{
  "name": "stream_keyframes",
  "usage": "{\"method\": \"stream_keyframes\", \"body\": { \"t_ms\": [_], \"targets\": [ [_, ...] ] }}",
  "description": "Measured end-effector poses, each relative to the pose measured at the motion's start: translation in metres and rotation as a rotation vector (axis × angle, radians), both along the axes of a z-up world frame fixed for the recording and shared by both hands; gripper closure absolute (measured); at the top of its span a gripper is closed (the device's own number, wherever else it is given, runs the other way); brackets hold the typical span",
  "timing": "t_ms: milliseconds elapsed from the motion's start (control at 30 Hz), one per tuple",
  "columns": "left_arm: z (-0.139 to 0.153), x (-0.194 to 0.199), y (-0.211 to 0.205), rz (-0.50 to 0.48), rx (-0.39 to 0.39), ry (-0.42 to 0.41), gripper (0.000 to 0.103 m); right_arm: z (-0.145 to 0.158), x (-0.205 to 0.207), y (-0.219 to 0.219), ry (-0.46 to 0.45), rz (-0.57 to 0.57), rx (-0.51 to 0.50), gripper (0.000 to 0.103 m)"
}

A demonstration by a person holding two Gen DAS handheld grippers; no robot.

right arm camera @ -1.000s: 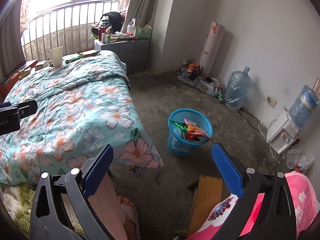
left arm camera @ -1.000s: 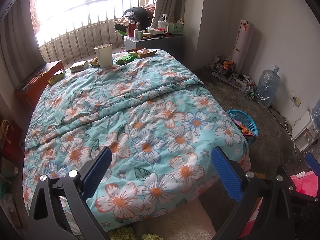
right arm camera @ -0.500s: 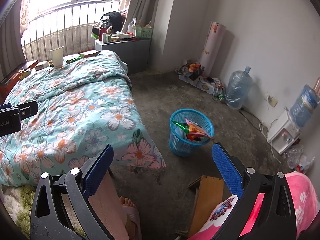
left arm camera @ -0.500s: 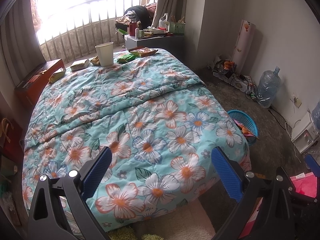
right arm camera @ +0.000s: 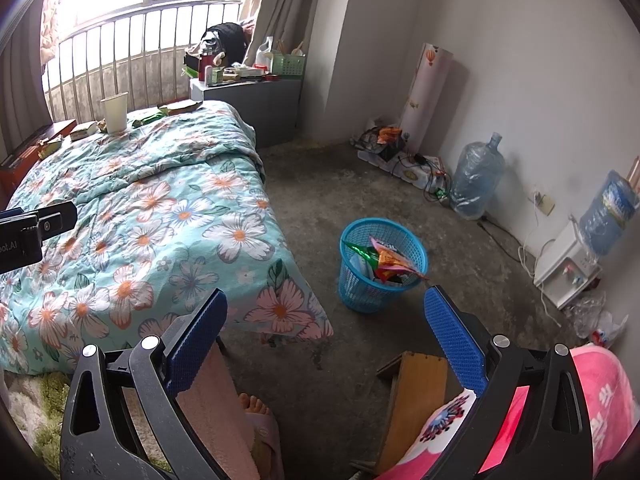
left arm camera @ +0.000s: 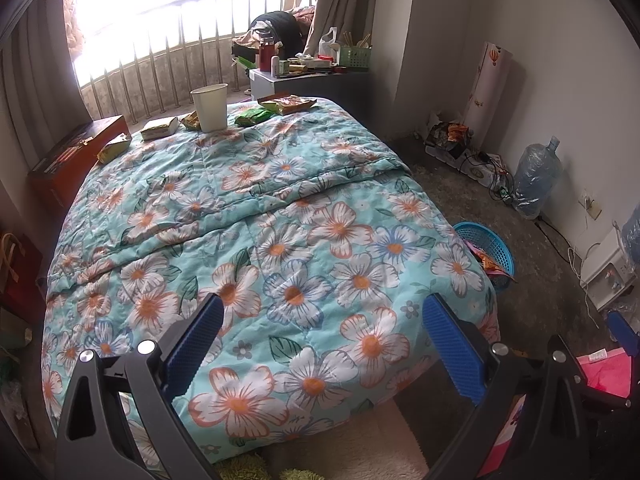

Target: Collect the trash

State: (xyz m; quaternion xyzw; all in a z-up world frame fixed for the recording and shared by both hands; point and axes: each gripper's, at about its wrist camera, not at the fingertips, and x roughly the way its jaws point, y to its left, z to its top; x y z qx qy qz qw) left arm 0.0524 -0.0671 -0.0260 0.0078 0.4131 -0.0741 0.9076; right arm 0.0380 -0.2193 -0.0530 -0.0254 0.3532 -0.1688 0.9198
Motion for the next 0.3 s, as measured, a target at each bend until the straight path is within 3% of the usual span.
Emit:
{"method": "stream_keyframes", "body": {
  "t_ms": [300],
  "targets": [
    [0.0061, 0.0000, 0.0027, -0.011, -0.016, 0.000, 0.006, 0.0073, -0.0002, 0.0017, -0.017, 0.003, -0.014, 0.008]
  ]
}}
